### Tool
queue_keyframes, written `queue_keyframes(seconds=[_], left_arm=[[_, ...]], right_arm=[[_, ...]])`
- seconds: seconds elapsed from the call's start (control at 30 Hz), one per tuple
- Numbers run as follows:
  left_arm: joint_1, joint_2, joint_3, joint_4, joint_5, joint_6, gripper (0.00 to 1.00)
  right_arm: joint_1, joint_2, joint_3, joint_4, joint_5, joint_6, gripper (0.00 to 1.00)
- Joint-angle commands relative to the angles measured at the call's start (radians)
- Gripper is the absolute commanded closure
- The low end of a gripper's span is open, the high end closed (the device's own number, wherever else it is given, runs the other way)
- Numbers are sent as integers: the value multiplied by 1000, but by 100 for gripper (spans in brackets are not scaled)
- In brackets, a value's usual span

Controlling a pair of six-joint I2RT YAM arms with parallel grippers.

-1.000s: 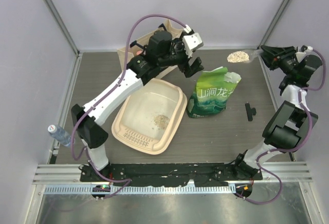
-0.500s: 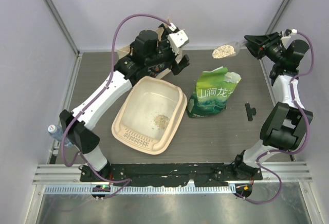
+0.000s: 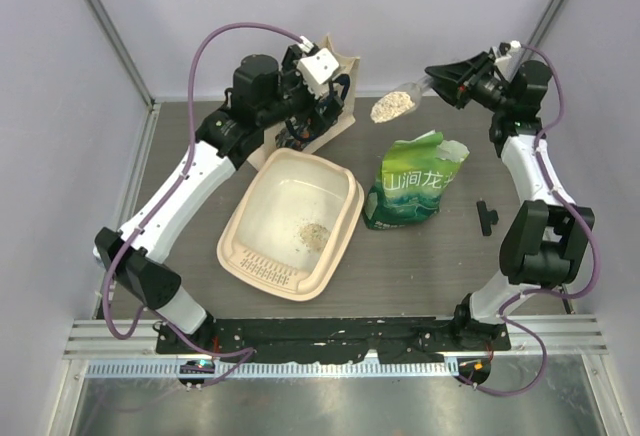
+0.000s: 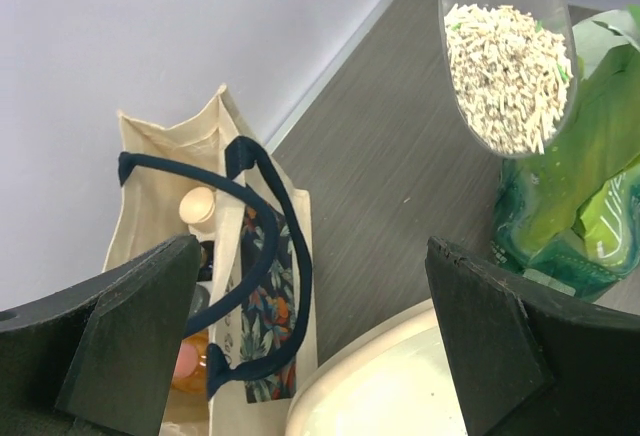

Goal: Fill the litter box with clean litter
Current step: Pour the cat litter into the litter box.

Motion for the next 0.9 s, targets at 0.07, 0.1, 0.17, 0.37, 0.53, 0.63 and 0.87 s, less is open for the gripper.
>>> queue_keyframes(seconds=[0.07,0.1,0.17,0.37,0.53,0.63,0.87], left_arm=[[11,-48,-10,7,-28,26,0],[11,-48,-8,7,-31,28,0],[12,-53,-8,9,-33,26,0],[25,-88,-20,41,-82,14,0],[60,-143,-52,70,-86,-8,0],[81,-181,-92,92,-83,-14,0],[104,-252,-198,142,-68,-12,0]], right_arm=[[99,15,93,-9,20,-39,99],[127,23,101,-18,20,-53,99],[157,33,104,-35,20,-70,99],[292,67,73,-55,15,-143,99],[366,104,22,-83,10,-226,99],[404,119,21,-128,33,-319,99],[503,159,142,-389,174,-672,99]])
